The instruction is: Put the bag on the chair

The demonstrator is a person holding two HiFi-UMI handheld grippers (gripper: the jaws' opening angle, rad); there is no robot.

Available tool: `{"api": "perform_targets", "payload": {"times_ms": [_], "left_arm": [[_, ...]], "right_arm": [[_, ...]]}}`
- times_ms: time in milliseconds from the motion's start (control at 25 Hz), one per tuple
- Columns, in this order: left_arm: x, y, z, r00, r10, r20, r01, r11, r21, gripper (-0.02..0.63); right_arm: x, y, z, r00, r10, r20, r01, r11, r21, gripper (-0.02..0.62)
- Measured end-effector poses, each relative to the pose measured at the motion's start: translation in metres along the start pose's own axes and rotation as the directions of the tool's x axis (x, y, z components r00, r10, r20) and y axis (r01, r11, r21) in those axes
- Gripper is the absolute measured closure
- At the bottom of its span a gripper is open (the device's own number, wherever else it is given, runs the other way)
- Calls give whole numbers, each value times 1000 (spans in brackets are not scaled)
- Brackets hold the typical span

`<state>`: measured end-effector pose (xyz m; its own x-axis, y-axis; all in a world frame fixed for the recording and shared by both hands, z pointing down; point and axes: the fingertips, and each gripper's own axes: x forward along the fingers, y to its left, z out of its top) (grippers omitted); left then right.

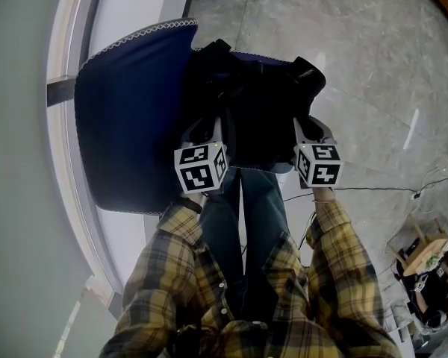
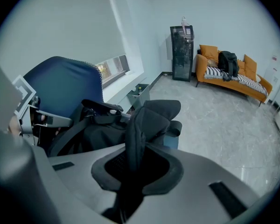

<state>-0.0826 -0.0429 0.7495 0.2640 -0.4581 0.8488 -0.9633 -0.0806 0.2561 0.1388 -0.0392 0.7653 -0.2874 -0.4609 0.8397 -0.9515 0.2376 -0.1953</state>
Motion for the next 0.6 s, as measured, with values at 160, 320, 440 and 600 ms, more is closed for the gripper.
{"api": "perform_targets", "payload": {"times_ms": [160,320,440,600], "left_arm": [[-2,0,2,1000,2,-8,-2,1000,-12,525],[-6,-1,3,1000,2,-13,-2,1000,-17,518],[-9,1,5,1000,-18,-18,17,999,-49,493],[-20,-1,9,998,-56,-17,55,996,-65,433]], "right_arm": [[-2,1,2,1000,21,-11,-21,999,24,541],[-6,2,4,998,65,-23,-63,996,66,518],[-10,3,7,996,87,-18,-85,993,86,472],[-19,3,11,996,90,1,-89,993,81,432]]}}
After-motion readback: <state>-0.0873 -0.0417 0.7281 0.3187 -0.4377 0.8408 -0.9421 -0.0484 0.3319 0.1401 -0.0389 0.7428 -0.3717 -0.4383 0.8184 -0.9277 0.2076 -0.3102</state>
